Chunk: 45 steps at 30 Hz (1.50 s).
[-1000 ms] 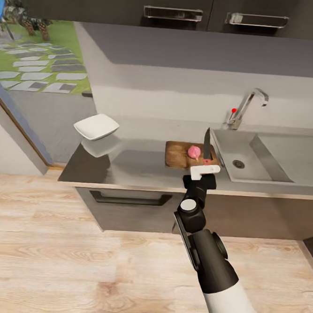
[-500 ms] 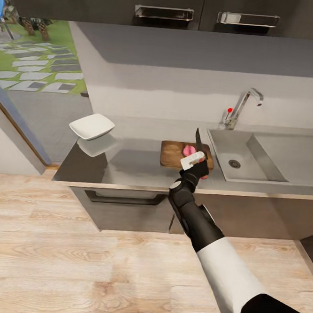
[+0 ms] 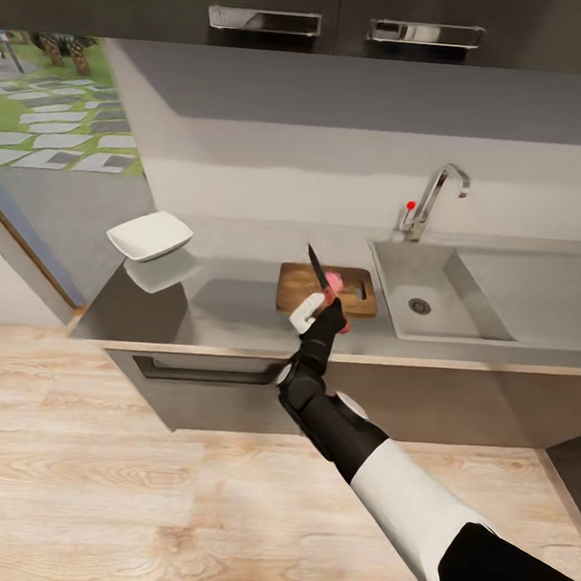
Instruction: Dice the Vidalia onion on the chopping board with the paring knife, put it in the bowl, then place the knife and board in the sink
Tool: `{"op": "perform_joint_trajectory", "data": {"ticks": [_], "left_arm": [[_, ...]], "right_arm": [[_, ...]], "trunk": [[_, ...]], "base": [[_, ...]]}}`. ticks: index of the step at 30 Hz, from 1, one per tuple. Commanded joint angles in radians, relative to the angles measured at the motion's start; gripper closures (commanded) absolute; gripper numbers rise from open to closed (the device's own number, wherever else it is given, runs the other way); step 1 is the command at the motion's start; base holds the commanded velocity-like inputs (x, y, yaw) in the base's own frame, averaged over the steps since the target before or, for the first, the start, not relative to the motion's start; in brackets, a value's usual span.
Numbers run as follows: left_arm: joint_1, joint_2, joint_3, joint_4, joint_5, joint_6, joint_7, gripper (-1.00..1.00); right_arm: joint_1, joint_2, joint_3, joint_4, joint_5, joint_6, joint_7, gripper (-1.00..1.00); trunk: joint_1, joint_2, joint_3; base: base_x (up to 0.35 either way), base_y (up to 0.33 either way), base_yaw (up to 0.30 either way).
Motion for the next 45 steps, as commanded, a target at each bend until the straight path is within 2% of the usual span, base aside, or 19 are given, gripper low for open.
{"op": "perform_joint_trajectory", "data": {"ticks": [1, 11, 17, 25, 40, 42, 45], "left_arm": [[0.001, 0.001, -0.004, -0.001, 0.007, -0.002, 0.004, -1.0], [0.001, 0.002, -0.004, 0.0, 0.008, -0.002, 0.004, -1.0], [0.001, 0.002, -0.004, -0.002, 0.008, -0.002, 0.004, -1.0], [0.001, 0.002, -0.004, 0.0, 0.008, -0.002, 0.004, -1.0], [0.001, 0.002, -0.004, -0.001, 0.007, -0.002, 0.004, -1.0], [0.001, 0.002, -0.004, 0.0, 0.007, -0.002, 0.004, -1.0], [0.001, 0.002, -0.004, -0.001, 0.007, -0.002, 0.004, -1.0]], "right_arm": [[-0.001, 0.0, 0.005, 0.001, 0.0, 0.004, -0.005, 1.0], [-0.001, 0.0, 0.013, -0.002, -0.002, 0.004, -0.008, 1.0], [-0.001, 0.0, 0.016, -0.003, -0.006, 0.005, -0.008, 1.0], [0.0, 0.0, 0.041, 0.005, -0.01, 0.005, -0.004, 1.0], [0.003, 0.0, 0.047, 0.008, -0.011, 0.004, -0.003, 1.0], [0.003, 0.0, 0.073, 0.008, -0.011, 0.004, -0.003, 1.0], [0.004, 0.0, 0.171, 0.008, -0.01, 0.006, -0.007, 1.0]], "trunk": [[0.001, -0.002, -0.001], [0.001, -0.002, -0.001], [0.001, -0.002, -0.001], [0.001, -0.002, -0.001], [0.001, -0.002, -0.001], [0.001, -0.002, -0.001], [0.001, -0.002, -0.001]], "base": [[0.094, -0.287, 0.0], [0.126, -0.248, 0.0], [0.024, -0.031, 0.0], [0.001, -0.001, 0.0], [0.041, -0.048, 0.0], [0.177, -0.209, 0.0], [0.138, -0.154, 0.0]]}}
